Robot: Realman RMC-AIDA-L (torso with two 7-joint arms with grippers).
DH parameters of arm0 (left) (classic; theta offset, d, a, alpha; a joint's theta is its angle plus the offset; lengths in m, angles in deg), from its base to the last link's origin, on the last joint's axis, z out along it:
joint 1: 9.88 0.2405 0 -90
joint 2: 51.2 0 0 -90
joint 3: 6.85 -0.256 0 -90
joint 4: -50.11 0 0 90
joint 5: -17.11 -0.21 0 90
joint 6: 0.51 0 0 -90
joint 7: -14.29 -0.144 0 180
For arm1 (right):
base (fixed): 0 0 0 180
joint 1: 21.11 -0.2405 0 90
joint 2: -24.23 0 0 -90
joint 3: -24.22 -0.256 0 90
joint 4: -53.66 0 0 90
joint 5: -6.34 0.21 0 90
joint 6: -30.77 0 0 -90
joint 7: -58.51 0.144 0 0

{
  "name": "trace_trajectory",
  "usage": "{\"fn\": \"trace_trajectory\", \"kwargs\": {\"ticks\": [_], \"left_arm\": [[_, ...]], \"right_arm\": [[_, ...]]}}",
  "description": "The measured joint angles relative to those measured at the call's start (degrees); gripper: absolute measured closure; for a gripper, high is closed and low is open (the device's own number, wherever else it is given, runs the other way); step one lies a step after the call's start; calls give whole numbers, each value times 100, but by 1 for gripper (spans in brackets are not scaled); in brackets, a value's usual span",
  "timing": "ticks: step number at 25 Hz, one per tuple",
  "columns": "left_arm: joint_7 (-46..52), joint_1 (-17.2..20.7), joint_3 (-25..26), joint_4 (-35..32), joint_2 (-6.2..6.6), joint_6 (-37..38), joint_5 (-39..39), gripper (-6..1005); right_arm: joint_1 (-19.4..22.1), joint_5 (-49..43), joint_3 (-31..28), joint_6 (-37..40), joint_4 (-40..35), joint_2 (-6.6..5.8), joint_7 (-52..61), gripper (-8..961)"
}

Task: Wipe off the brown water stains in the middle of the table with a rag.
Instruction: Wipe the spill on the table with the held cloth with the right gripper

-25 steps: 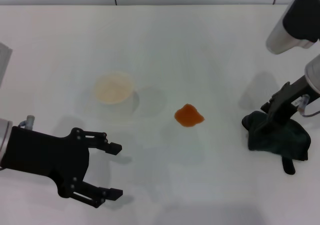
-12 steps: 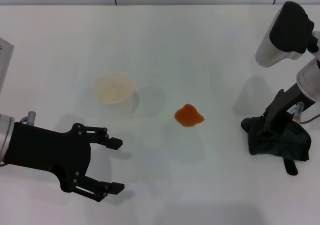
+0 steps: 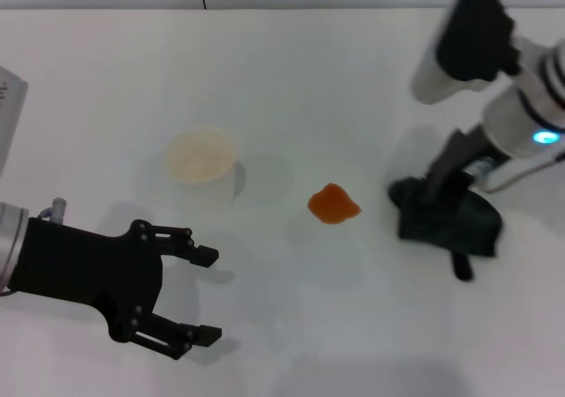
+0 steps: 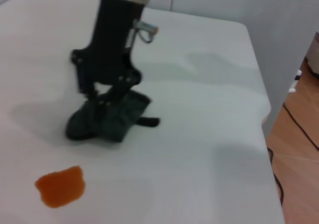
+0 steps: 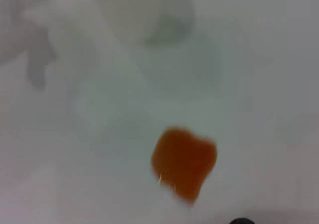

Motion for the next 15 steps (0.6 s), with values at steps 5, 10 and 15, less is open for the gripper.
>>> {"fn": "trace_trajectory", "kwargs": {"ticks": [5, 10, 15], "left_arm": [[4, -7, -106, 4, -5, 0, 23, 105], [10, -21, -170, 4, -12, 1, 36, 106], [10, 1, -182, 4, -14, 3, 75, 106]], "right_arm": [[-721, 346, 368, -992, 896, 16, -6, 848], [-1325, 684, 826, -1696, 1687, 33, -69, 860], [-1374, 1212, 1477, -1753, 1490, 36, -72, 860]]}}
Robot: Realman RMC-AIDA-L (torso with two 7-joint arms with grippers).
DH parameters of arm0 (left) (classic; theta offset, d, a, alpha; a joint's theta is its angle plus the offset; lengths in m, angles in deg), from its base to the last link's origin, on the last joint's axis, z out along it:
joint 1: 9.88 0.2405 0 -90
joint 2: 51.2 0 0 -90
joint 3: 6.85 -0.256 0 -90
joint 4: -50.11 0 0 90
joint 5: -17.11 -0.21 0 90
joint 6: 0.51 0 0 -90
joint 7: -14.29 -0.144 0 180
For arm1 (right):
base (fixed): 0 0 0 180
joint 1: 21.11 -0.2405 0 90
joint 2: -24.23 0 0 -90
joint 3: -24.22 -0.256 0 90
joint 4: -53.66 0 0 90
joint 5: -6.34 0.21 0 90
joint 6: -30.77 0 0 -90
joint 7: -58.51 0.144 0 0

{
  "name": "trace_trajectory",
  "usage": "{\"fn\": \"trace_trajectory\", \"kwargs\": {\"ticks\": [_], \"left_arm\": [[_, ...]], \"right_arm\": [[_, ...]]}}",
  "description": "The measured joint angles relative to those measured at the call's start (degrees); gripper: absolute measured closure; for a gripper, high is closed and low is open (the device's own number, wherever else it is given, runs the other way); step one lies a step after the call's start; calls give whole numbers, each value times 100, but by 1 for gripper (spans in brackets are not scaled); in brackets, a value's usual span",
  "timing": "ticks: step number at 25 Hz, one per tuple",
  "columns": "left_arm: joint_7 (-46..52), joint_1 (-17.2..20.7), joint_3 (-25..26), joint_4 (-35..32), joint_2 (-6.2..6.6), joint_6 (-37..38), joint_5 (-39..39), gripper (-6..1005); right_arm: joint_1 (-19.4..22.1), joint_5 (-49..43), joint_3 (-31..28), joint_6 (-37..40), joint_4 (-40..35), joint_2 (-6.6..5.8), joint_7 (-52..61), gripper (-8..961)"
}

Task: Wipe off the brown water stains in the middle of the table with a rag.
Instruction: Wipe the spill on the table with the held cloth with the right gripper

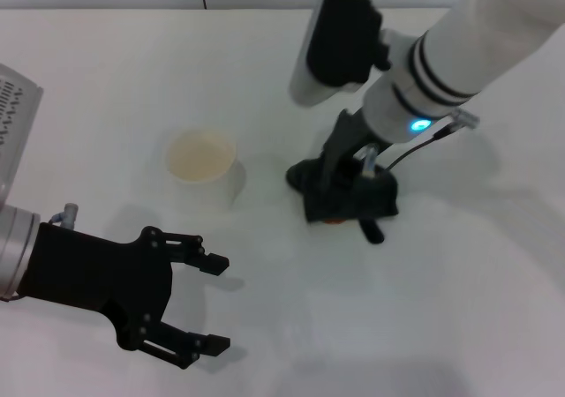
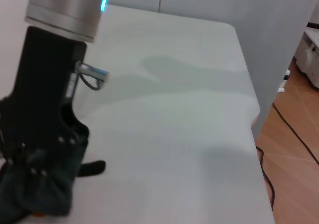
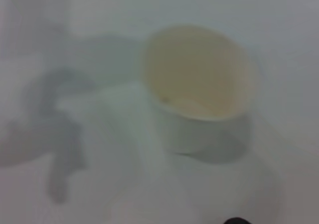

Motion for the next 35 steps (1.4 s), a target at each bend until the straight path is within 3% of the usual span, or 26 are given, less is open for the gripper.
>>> {"fn": "trace_trajectory", "kwargs": {"ticks": [4, 10, 19, 24, 28, 35], "left_arm": [[6, 6, -3, 0, 0, 0, 4, 106], [8, -7, -3, 0, 0, 0, 9, 106], [9, 17, -3, 0, 0, 0, 14, 107], [42, 18, -3, 0, 0, 0, 21, 107], [63, -10, -4, 0, 0, 0, 27, 107], [63, -52, -3, -3, 0, -2, 58, 107]], "right_arm": [[47, 330, 463, 82, -190, -1, 40, 861], [118, 483, 677, 240, -295, -4, 20, 861], [213, -849, 75, -302, -218, -49, -4, 861], [232, -925, -81, 81, -348, -45, -5, 862], [355, -605, 394, 535, -718, -9, 9, 862], [361, 275, 1147, 425, -954, -6, 4, 862]]}}
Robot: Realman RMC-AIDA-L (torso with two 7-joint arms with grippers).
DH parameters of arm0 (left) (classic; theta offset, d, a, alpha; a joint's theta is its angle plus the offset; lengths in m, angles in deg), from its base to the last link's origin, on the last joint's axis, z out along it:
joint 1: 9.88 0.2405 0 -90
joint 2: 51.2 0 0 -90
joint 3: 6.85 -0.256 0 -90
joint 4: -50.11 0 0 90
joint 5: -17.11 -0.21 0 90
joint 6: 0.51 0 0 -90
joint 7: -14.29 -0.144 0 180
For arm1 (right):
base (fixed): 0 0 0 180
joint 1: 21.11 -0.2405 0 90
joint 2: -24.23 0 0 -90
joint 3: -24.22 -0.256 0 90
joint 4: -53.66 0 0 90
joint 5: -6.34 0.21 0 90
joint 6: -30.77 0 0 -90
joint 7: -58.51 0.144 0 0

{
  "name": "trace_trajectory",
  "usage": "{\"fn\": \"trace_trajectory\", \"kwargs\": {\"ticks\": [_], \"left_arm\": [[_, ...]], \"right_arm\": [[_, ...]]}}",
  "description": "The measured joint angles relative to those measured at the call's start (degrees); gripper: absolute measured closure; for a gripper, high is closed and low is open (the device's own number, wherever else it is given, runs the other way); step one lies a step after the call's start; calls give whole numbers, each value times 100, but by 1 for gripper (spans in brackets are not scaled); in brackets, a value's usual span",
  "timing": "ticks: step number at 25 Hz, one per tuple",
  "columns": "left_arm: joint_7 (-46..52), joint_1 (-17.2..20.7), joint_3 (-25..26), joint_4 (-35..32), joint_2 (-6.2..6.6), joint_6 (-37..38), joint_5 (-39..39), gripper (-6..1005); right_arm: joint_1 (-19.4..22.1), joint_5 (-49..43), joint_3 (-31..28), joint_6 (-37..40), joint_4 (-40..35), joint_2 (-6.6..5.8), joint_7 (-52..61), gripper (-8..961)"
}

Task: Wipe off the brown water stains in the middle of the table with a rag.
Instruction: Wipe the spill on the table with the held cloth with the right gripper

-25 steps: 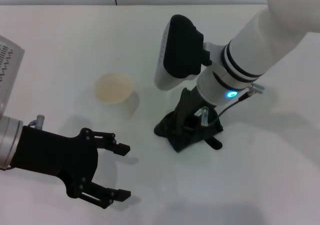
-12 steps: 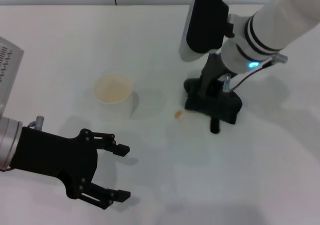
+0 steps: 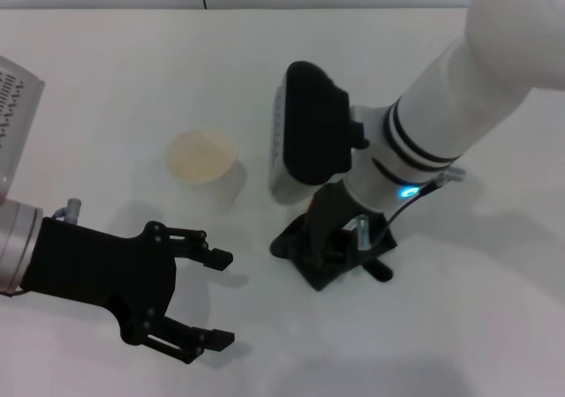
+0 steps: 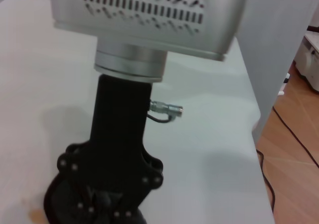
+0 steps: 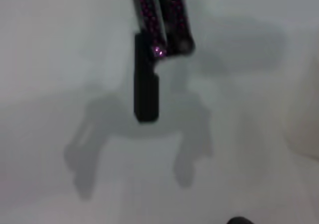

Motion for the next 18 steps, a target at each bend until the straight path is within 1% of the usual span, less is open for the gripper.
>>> {"fn": "trace_trajectory", "kwargs": {"ticks": [2, 5, 8, 12, 16, 18], "left_arm": [[0, -7, 0, 0, 0, -2, 1, 107], [0, -4, 0, 0, 0, -4, 2, 107], [-1, 25, 0, 1, 0, -6, 2, 108], [2, 40, 0, 2, 0, -2, 13, 108], [10, 42, 0, 2, 0, 9, 31, 108], [14, 39, 0, 3, 0, 11, 35, 108]], "right_arm": [[-13, 18, 70, -176, -4, 3, -2, 863], [-48, -139, 10, -512, 190, -4, -16, 863], [-73, -361, -273, -767, 393, -22, -85, 863], [-79, -1002, -832, -963, 635, -13, -104, 862], [-80, -1125, -1007, -890, 681, -16, -111, 861], [-68, -1053, -876, -740, 558, -5, -115, 861]]}}
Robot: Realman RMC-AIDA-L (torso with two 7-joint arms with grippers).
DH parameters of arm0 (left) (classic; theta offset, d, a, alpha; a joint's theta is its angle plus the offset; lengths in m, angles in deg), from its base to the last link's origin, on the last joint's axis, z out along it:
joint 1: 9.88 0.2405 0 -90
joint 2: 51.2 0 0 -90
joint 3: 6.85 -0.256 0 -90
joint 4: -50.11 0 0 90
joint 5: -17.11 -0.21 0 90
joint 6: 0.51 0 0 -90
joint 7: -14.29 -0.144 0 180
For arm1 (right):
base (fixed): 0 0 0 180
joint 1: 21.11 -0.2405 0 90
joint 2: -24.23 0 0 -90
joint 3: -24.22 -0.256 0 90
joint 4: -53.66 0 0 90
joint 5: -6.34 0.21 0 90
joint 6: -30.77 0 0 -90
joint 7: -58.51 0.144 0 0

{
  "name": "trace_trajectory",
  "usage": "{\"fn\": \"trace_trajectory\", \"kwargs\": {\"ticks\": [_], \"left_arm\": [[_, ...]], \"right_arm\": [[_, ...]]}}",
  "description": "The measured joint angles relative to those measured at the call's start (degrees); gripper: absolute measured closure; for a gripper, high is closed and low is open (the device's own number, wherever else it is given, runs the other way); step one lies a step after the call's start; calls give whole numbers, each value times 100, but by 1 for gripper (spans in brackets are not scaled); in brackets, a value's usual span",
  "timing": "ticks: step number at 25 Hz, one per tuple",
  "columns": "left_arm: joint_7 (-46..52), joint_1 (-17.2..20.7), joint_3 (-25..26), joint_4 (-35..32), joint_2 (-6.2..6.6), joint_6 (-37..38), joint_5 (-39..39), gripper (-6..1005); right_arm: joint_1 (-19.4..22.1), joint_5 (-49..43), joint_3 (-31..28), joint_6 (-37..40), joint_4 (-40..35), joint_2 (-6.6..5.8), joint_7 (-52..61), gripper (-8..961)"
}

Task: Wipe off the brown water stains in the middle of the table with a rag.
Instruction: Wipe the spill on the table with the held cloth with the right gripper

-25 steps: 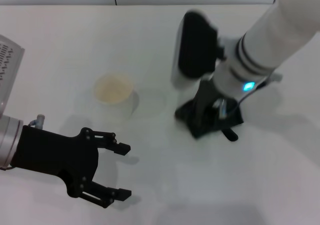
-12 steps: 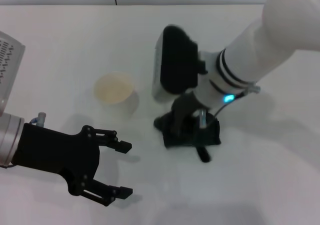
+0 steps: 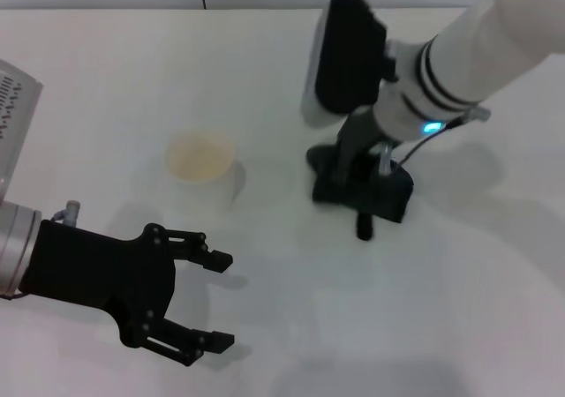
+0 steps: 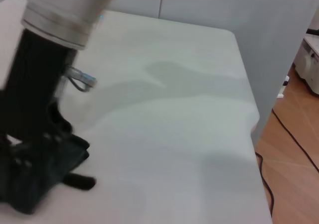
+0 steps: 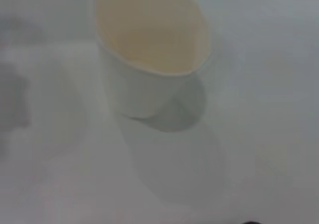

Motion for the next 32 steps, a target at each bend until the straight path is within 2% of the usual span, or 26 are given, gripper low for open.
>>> {"fn": "trace_trajectory", "kwargs": {"ticks": [4, 6, 9, 12, 19, 22, 25, 29, 32], "left_arm": [[2, -15, 6, 0, 0, -7, 17, 108], [2, -20, 14, 0, 0, -9, 19, 108], [-2, -22, 15, 0, 0, -10, 20, 108], [-10, -18, 15, 0, 0, -10, 20, 108], [-20, 12, 37, 0, 0, -10, 20, 109], [-20, 28, 52, 0, 0, -9, 22, 109], [-24, 29, 53, 0, 0, -10, 55, 109], [-46, 29, 53, -1, 0, -12, 136, 109], [-55, 30, 53, -1, 2, -21, 143, 109]], "right_arm": [[41, 599, 654, 250, -315, 7, -7, 862], [41, 599, 654, 250, -315, 7, -7, 862], [7, 927, 1054, 358, -480, 5, -17, 862], [7, 805, 997, 192, -443, -2, -17, 862], [40, 133, 188, -134, -38, -32, -66, 863], [111, 122, 23, -122, -26, -28, -198, 863], [142, 368, 225, -16, -67, 1, -242, 864], [124, 1080, 824, 55, -139, 5, -319, 864], [190, 1181, 928, 178, -311, 3, -322, 864]]}}
